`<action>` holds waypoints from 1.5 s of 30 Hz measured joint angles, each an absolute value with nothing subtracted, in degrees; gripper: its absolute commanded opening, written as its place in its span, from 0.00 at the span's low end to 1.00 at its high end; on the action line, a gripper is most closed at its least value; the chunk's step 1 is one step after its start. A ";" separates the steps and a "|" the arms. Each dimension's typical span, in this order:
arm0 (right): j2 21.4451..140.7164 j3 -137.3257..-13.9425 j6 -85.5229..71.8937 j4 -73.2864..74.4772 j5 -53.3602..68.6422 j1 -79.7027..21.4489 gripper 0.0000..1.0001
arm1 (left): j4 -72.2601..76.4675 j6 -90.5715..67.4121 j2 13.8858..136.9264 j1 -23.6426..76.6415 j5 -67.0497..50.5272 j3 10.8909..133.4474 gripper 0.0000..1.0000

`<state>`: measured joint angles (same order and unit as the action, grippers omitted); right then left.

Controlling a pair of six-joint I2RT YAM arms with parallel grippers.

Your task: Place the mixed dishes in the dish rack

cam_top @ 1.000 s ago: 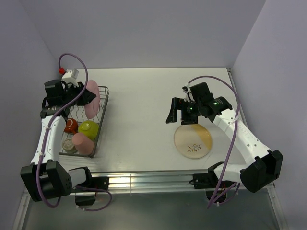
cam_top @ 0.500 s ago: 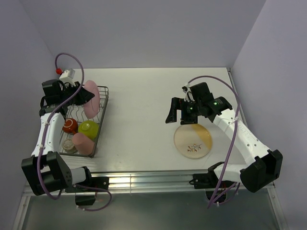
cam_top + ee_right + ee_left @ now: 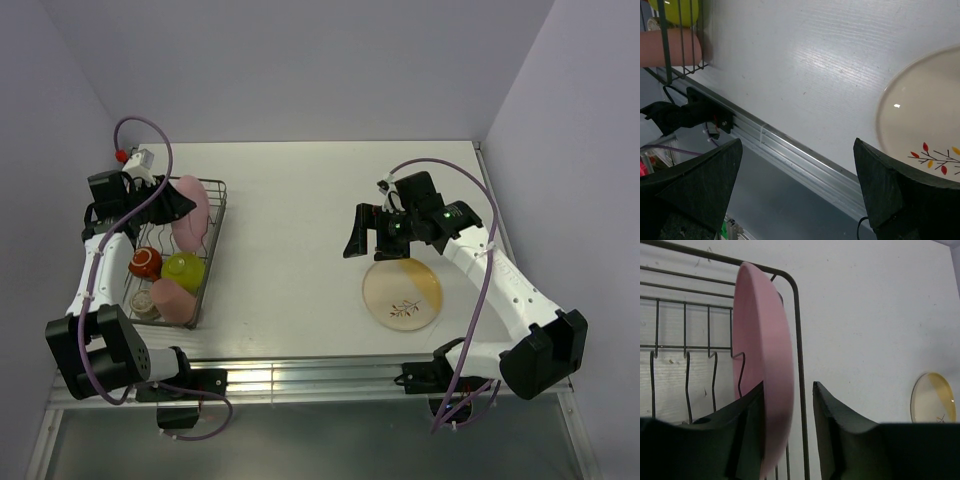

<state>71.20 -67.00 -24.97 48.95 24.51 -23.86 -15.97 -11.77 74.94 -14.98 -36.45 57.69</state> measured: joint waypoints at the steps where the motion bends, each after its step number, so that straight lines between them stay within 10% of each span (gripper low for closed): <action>1: 71.20 -67.00 -24.97 48.86 24.69 -23.86 1.00 | -16.23 -11.77 75.07 -15.03 -36.03 57.60 0.47; 14: 71.20 -66.83 -25.02 48.42 25.12 -23.86 0.99 | -17.65 -11.99 74.61 -15.03 -32.58 57.56 0.54; 20: 71.20 -66.24 -25.41 48.40 24.49 -23.86 0.99 | -19.81 -14.46 70.15 -15.03 -26.57 57.89 0.74; 33: 72.82 -66.22 -29.54 48.73 15.49 -23.90 0.99 | -24.80 -20.80 54.15 -14.20 -16.58 63.09 0.68; 45: 88.09 -60.45 -36.91 44.31 -0.84 -28.10 0.79 | -23.35 -27.97 60.05 20.75 -12.23 69.65 0.69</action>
<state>88.09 -60.45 -36.91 44.31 -0.84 -28.10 -23.35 -27.97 60.05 20.75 -12.23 69.65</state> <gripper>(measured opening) 0.804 0.689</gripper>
